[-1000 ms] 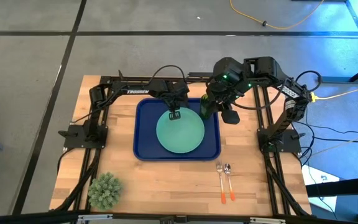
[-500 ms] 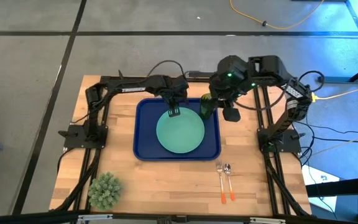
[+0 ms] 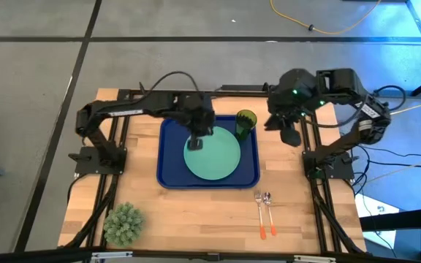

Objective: Pick and place plate/cup/fork/spoon on tray
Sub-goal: Put the orange spoon to the blue serving tray to the left side of the green plate

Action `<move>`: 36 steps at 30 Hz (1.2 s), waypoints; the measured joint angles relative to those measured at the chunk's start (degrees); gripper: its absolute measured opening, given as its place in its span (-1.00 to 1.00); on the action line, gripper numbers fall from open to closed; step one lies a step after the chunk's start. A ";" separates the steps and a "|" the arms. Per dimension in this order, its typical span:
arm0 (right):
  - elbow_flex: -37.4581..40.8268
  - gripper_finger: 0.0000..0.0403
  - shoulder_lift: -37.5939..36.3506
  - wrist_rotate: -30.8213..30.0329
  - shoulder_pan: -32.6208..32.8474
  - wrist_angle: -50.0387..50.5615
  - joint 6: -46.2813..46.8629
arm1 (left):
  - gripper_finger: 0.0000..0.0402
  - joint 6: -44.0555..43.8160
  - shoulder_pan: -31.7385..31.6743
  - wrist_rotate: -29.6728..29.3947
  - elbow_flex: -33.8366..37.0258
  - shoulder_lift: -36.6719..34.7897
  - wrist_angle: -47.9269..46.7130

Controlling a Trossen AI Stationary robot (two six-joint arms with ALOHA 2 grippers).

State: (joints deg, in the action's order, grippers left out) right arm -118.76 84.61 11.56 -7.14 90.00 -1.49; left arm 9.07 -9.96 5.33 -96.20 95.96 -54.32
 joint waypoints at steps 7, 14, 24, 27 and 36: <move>16.54 -0.65 -7.62 0.07 6.96 0.14 17.95 | -0.83 -5.04 8.45 -0.84 -0.02 -4.35 -0.34; 26.73 -0.65 -10.08 0.29 18.02 -0.01 37.93 | -0.83 -8.83 14.98 -4.54 -0.11 -5.69 -1.05; 38.19 -0.65 -10.18 0.22 28.54 -2.13 66.38 | -0.83 -16.47 21.53 -6.79 0.02 -6.16 -0.97; 42.36 -0.65 -10.16 0.13 31.23 -7.64 77.46 | -0.83 -17.33 23.13 -8.09 0.02 -6.16 -0.97; 55.68 -0.65 -9.09 -2.37 35.43 -30.19 101.93 | -0.83 -14.57 27.35 -7.73 0.02 -6.16 -3.78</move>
State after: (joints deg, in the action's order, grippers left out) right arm -63.08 75.52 9.18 28.29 59.81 100.44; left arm -5.50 17.39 -2.40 -96.18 89.80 -58.09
